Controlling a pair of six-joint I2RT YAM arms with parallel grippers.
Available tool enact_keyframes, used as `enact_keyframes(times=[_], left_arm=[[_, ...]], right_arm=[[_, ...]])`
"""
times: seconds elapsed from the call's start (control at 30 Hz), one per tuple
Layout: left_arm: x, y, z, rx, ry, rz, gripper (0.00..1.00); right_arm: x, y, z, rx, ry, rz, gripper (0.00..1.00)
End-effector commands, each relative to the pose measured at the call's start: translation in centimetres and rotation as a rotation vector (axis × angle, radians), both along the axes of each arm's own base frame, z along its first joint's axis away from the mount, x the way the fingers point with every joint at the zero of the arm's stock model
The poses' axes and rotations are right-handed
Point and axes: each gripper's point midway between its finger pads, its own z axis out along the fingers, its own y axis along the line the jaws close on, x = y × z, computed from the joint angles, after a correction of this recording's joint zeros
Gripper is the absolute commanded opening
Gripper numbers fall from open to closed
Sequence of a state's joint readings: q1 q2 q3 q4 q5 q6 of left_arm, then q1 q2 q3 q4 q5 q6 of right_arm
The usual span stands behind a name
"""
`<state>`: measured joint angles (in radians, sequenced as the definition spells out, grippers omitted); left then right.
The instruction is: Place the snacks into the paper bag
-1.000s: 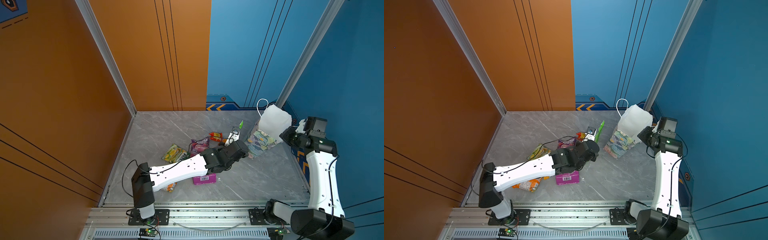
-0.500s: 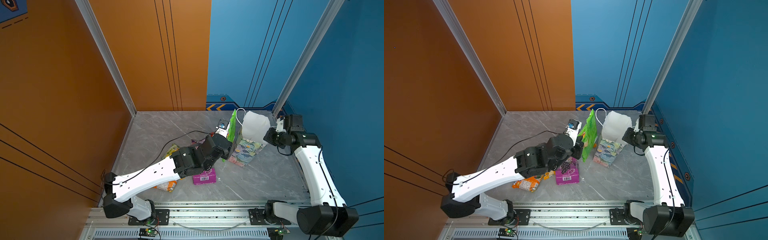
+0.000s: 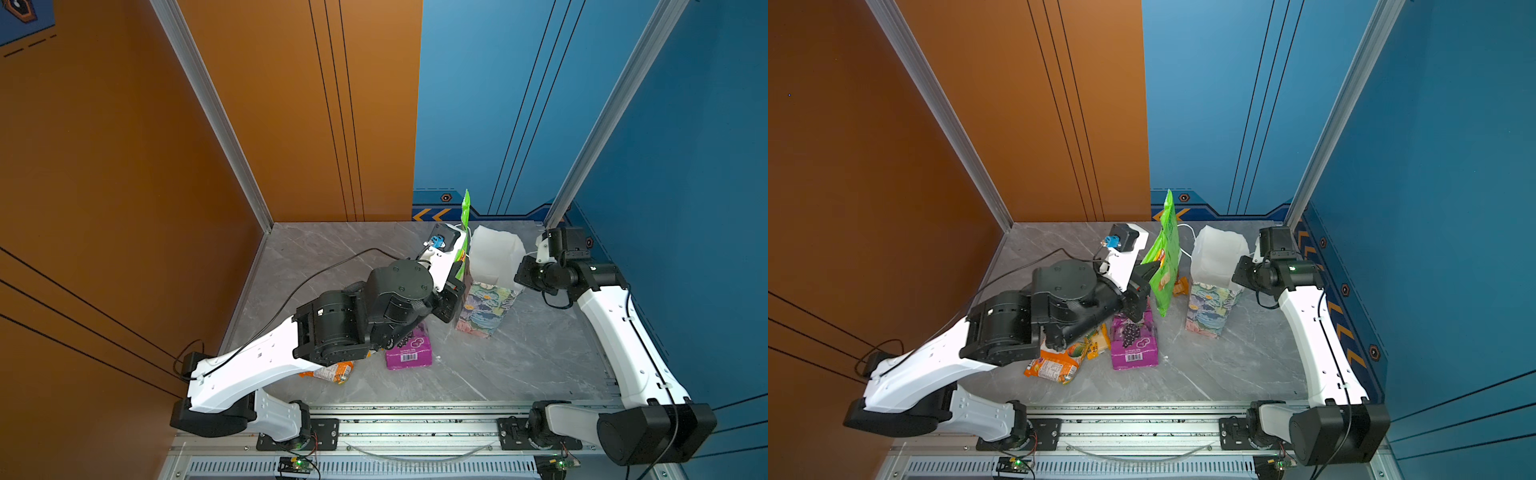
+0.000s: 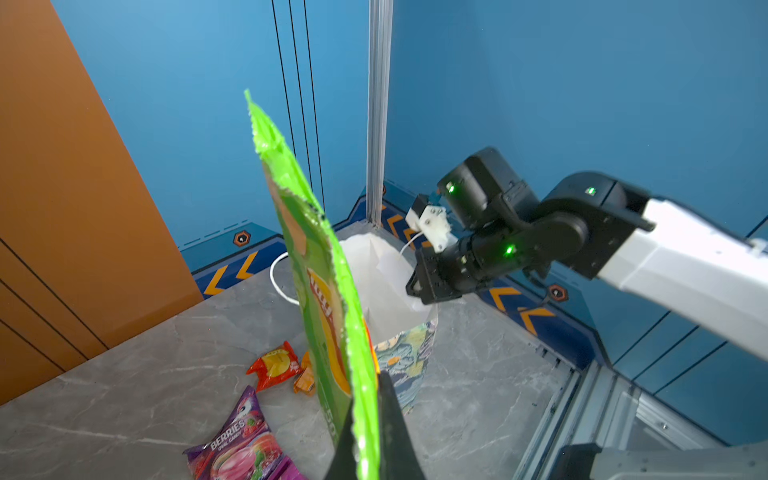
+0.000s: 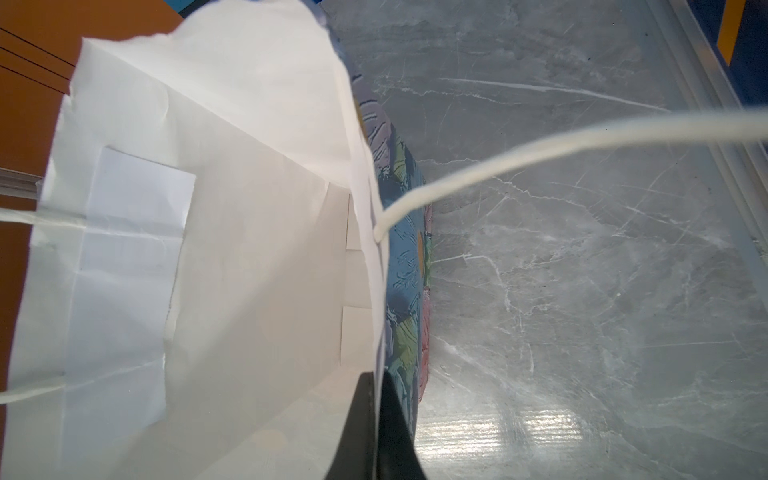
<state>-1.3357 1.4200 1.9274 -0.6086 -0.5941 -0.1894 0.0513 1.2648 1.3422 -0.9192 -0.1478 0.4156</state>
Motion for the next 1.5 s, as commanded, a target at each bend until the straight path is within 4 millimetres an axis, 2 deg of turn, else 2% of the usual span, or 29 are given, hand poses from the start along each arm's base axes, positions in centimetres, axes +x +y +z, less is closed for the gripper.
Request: enact_keyframes(times=[0.0, 0.2, 0.43, 0.63, 0.73, 0.9, 1.17, 1.33, 1.47], left_arm=[[0.3, 1.1, 2.8, -0.026, -0.044, 0.044, 0.00], [0.1, -1.0, 5.1, -0.044, -0.074, -0.008, 0.00], [0.6, -4.6, 5.2, -0.023, -0.070, -0.093, 0.00], [2.6, -6.7, 3.6, -0.001, -0.034, -0.117, 0.00], [4.2, -7.1, 2.6, 0.012, -0.019, -0.105, 0.00], [6.9, -8.1, 0.0, 0.042, 0.042, -0.110, 0.00], [10.1, -8.0, -3.5, 0.039, 0.176, -0.101, 0.00], [10.9, -8.0, -4.7, 0.053, 0.200, -0.085, 0.00], [12.5, -7.8, -5.1, 0.039, 0.219, -0.067, 0.00]], right_arm=[[-0.1, 0.2, -0.1, -0.029, 0.021, -0.006, 0.00], [-0.1, 1.6, 0.1, -0.025, 0.010, 0.019, 0.00], [-0.2, 3.6, 0.7, -0.018, -0.009, 0.064, 0.00], [-0.6, 4.4, 0.8, -0.019, -0.013, 0.087, 0.00], [-0.8, 4.6, 0.9, -0.018, -0.017, 0.093, 0.00], [-1.2, 4.7, 1.0, -0.018, -0.024, 0.101, 0.00], [-1.6, 5.1, 0.5, -0.027, -0.017, 0.113, 0.00], [-1.5, 5.3, 0.4, -0.036, -0.018, 0.116, 0.00], [-1.5, 5.6, 0.2, -0.048, -0.018, 0.123, 0.00]])
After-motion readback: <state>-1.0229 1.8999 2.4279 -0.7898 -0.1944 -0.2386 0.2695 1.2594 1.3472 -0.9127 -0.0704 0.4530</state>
